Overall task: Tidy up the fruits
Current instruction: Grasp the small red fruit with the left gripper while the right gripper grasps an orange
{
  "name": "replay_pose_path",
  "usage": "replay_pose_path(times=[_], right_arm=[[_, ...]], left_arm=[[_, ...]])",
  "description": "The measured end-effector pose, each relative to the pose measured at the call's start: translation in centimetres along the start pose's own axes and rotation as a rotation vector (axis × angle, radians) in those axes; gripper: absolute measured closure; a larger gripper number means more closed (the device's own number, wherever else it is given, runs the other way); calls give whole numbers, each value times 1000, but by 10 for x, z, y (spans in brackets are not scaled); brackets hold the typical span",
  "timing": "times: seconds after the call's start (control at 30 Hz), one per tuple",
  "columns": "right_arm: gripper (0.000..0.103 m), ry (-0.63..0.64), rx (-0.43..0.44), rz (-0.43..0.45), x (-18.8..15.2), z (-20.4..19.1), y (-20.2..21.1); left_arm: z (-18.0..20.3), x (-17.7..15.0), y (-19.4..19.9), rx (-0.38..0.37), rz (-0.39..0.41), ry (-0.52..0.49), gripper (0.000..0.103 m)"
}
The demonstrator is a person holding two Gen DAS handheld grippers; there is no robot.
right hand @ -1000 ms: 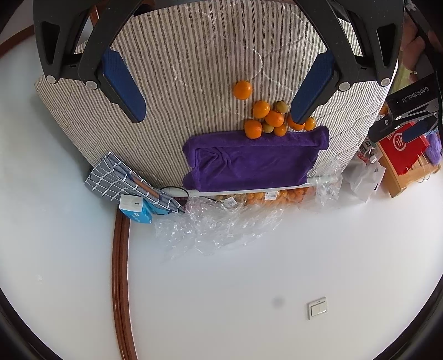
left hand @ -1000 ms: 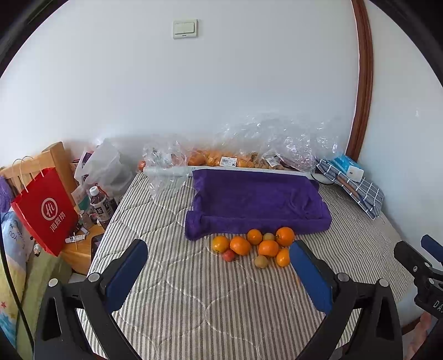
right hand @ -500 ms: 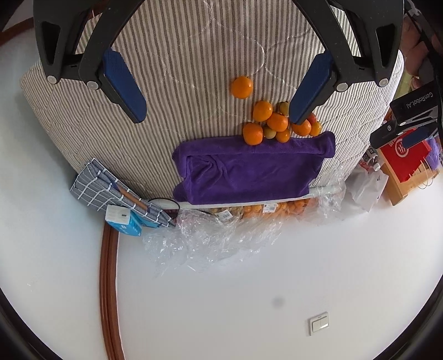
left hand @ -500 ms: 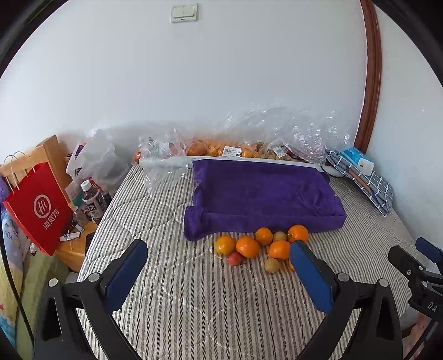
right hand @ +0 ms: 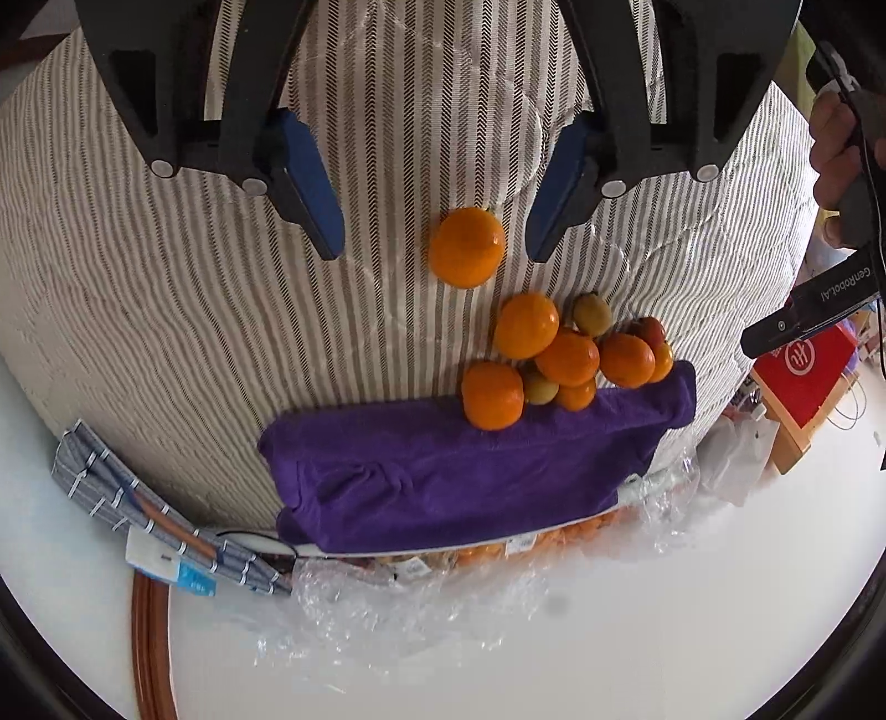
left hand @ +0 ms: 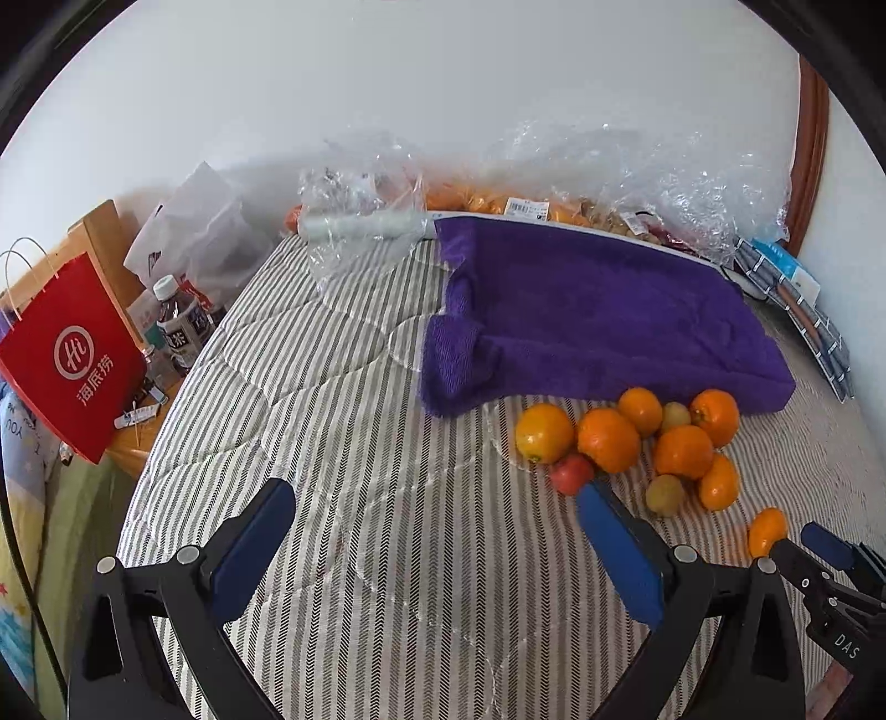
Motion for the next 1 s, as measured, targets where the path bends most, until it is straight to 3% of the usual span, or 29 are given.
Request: replay_pose_path(times=[0.2,0.27,0.33,0.57,0.67,0.73,0.83,1.0], right_arm=[[48,28,-35,-1,-3,-5,-17],[54,56,-72,3,-2,-6,-19],[69,89,-93,7,-2,-8,-20],[69,98,-96,27,1,1,-15],[69,81,-94,34,3,6,-15],[69,80,-91,41,4,8,-14],[69,86,-98,45,5,9,-14],[69,78,-104,54,10,13,-15]], left_arm=[[4,-8,-16,-51,-23,-3,2],[11,-10,-18,-81,-23,-12,3],[18,-10,-19,-99,-20,-23,3],[39,-10,-31,-147,-36,-52,10],[51,-13,-37,-184,-48,-64,23],[57,-15,-41,-204,-56,-67,38],[65,-12,-42,-215,-34,-65,46],[78,-9,-42,-300,-30,-47,60]])
Point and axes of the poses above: each gripper's, at about its wrist camera, not at the fingertips, and y roughly against the way its jaws point, z to its right, x to its top, the point moved 10 cm from there along -y, roughly the way its jaws point, and after that the axes turned 9 degrees about x, right-handed, at the moved point
